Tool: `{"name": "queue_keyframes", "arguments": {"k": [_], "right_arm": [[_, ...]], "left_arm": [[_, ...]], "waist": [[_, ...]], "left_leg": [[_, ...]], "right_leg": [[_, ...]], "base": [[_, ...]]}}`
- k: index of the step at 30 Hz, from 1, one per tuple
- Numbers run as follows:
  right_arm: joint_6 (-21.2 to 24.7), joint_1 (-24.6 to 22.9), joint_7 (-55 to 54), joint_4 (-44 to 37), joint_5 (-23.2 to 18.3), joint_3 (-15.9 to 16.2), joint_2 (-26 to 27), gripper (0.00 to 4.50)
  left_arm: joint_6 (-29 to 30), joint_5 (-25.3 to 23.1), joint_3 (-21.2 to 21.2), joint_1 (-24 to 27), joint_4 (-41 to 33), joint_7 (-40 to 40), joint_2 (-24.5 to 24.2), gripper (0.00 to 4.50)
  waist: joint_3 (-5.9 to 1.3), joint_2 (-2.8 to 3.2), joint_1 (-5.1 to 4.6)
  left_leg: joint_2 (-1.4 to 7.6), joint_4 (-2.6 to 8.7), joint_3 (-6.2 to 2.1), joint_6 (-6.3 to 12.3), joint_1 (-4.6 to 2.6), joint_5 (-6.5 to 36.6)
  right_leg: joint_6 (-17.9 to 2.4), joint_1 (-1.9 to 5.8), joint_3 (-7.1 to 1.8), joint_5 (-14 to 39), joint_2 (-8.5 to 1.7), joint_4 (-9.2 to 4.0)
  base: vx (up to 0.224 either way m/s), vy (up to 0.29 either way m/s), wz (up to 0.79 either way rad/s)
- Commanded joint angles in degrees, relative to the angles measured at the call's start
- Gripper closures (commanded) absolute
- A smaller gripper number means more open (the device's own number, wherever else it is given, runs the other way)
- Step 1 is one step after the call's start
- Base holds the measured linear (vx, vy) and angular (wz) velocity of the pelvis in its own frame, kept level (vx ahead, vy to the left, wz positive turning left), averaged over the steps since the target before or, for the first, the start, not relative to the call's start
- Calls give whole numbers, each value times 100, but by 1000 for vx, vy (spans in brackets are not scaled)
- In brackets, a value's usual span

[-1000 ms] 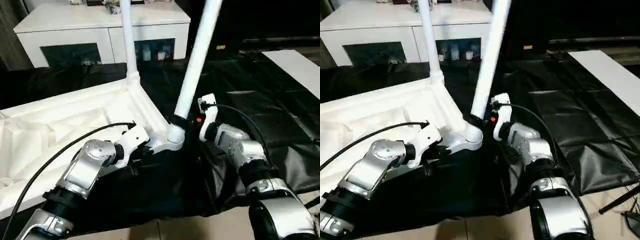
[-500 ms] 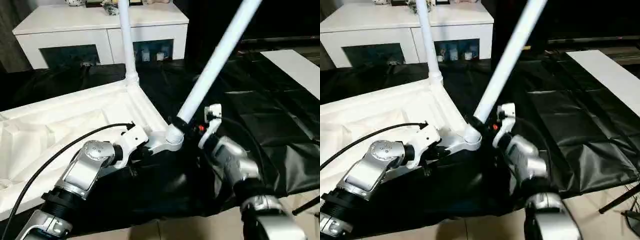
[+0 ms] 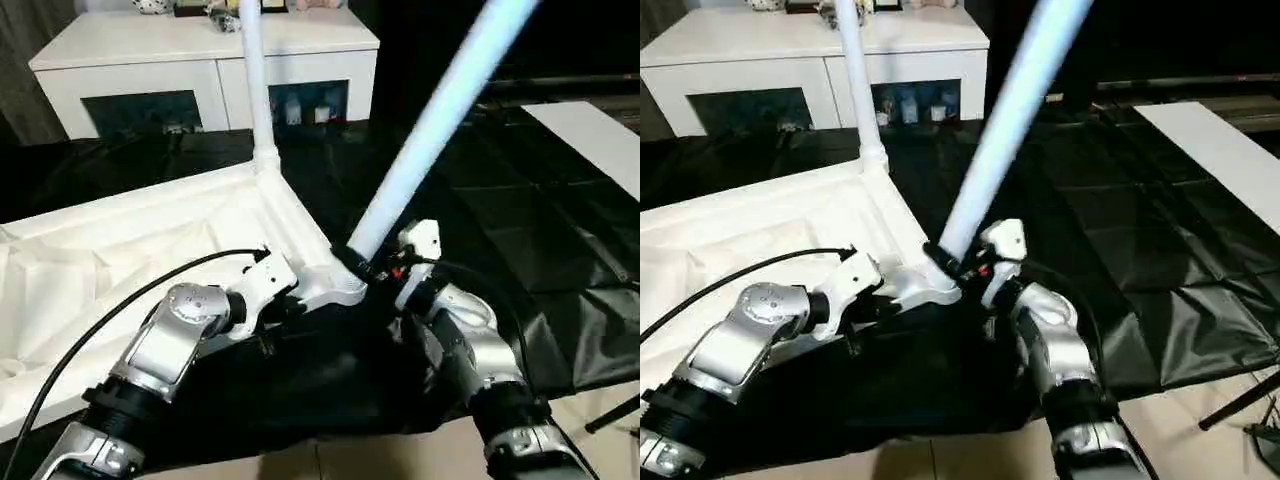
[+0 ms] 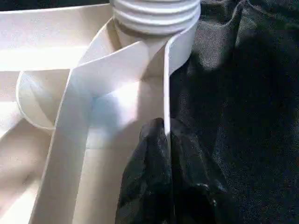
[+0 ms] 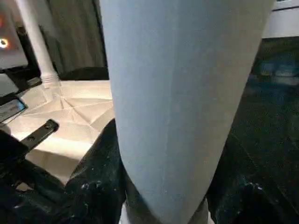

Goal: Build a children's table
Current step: Insert table leg to table base

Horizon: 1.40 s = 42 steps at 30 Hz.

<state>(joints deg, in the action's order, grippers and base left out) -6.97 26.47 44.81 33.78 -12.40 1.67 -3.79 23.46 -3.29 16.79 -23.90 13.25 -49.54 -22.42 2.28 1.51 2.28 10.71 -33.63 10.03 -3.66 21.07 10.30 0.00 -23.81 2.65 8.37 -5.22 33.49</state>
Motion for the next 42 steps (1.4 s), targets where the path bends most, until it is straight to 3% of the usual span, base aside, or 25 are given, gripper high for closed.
{"name": "queue_keyframes", "arguments": {"k": [1, 3, 5, 6, 8, 10, 12, 19, 27, 30, 42], "right_arm": [[250, -241, 22, 1, 339, 325, -58, 264], [285, -254, 5, -59, 362, 355, -67, 264], [459, -281, 7, -235, 417, 447, -132, 264], [555, -284, 0, -299, 468, 493, -177, 264], [601, -277, 8, -380, 481, 506, -215, 264], [835, -185, -52, -456, 244, 309, -219, 264], [1027, -66, -99, -462, 18, 122, -216, 264], [2019, 526, -22, -295, -925, -552, -307, 264], [2821, 1066, 495, 702, -1050, -662, -586, 264], [2742, 1150, 523, 1006, -929, -579, -590, 264], [1917, 1440, 222, 1920, -650, -632, -426, 264]], "left_arm": [[69, -111, -27, 82, 19, 344, -3, 450], [64, -115, -24, 79, 29, 362, 10, 450], [62, -129, -18, 68, 51, 416, 61, 450], [52, -134, -19, 61, 71, 438, 78, 450], [37, -137, -21, 49, 103, 457, 96, 450], [32, -140, -15, 45, 106, 476, 121, 450], [18, -136, -6, 44, 96, 468, 134, 450], [-157, -129, 51, 54, 65, 283, 140, 450], [-118, -97, 124, 138, -81, 75, 68, 450], [-116, -94, 128, 151, -96, 64, 47, 450], [-62, -139, 115, 241, -215, 36, -85, 450]], "waist": [[-318, -58, 39], [-307, -48, 39], [-301, -123, 17], [-301, -134, 17], [-287, -122, 14], [-286, -162, -8], [-286, -148, -9], [-331, -133, -2], [-358, -106, 44], [-353, -115, 42], [-341, -72, 53]], "left_leg": [[174, 476, -50, 160, -42, 1893], [174, 487, -58, 143, -41, 1953], [179, 493, -55, 122, -40, 2023], [177, 499, -64, 120, -39, 2017], [175, 502, -64, 89, -49, 2139], [173, 508, -75, 73, -49, 2241], [170, 511, -83, 79, -66, 2280], [164, 490, -60, 146, -38, 1874], [163, 446, -36, 175, -28, 1546], [163, 448, -32, 202, -19, 1490], [178, 471, -44, 85, -29, 1723]], "right_leg": [[-1154, 252, -147, 1893, -229, -366], [-1071, 241, -153, 2058, -236, -386], [-972, 224, -160, 2231, -228, -406], [-960, 232, -158, 2236, -224, -394], [-896, 208, -164, 2395, -228, -418], [-803, 196, -169, 2590, -236, -445], [-781, 193, -171, 2656, -237, -454], [-1032, 232, -172, 1902, -228, -394], [-1244, 265, -154, 1518, -240, -348], [-1322, 271, -142, 1428, -240, -334], [-1312, 272, -130, 1602, -255, -343]], "base": [[0, 0, 0], [0, 0, 0], [0, 0, 0], [0, 0, 0], [0, 0, 0], [0, 0, 0], [0, 0, 0], [0, 0, 0], [0, 0, 0], [0, 0, 0], [0, 0, 0]]}}
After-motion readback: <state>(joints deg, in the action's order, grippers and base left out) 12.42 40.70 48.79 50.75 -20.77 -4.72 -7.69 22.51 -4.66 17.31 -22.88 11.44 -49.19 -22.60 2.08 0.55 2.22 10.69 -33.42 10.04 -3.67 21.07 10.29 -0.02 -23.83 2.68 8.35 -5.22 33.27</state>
